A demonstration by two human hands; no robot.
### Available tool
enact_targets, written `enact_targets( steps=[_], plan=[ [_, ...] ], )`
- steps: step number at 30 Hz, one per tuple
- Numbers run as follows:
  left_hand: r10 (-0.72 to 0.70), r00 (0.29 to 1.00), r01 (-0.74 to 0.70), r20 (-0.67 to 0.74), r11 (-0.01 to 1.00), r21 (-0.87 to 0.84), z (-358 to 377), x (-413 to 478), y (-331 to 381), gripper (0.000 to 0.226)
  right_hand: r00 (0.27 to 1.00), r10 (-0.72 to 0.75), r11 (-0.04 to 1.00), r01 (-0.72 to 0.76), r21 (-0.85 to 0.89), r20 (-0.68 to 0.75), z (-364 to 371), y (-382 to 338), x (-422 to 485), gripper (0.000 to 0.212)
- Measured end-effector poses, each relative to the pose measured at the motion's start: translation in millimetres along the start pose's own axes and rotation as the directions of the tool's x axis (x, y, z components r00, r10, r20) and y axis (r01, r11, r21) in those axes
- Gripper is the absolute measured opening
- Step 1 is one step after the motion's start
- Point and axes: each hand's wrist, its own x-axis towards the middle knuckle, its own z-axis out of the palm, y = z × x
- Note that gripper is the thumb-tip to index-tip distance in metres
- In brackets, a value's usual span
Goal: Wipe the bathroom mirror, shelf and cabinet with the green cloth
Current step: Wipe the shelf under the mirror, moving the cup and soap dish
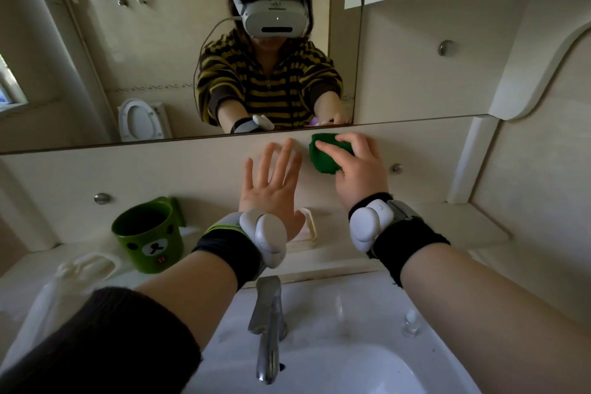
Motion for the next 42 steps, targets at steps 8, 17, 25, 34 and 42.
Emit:
enact_targets(
  steps=[8, 17, 25, 34, 42],
  plan=[
    [0.005, 1.000, -0.005, 0.014, 1.000, 0.008, 0.9, -0.2, -1.0, 0.092, 0.998, 0.031, 0.999, -0.031, 0.004, 0.050, 5.9, 1.7, -18.2, 0.058],
    [0.002, 1.000, -0.003, 0.016, 1.000, 0.027, -0.9, 0.1, 0.0, 0.092, 0.989, 0.066, 0.998, -0.066, -0.004, 0.132, 15.1, 8.6, -41.9, 0.054],
    [0.005, 1.000, -0.005, 0.017, 1.000, 0.024, 0.1, 0.2, 0.3, 0.091, 0.959, 0.122, 0.992, -0.125, -0.005, 0.256, 17.3, 8.8, -61.0, 0.051],
    [0.009, 0.999, -0.009, -0.048, 1.000, 0.006, 5.1, 0.1, 1.0, 0.092, 0.897, 0.206, 0.977, -0.210, -0.034, 0.392, 17.3, 8.3, -65.5, 0.047],
    [0.006, 0.990, -0.014, -0.137, 0.998, -0.055, 18.8, -7.5, -0.1, 0.089, 0.845, 0.244, 0.968, -0.238, -0.073, 0.476, 17.9, 10.6, -65.4, 0.047]
  ],
)
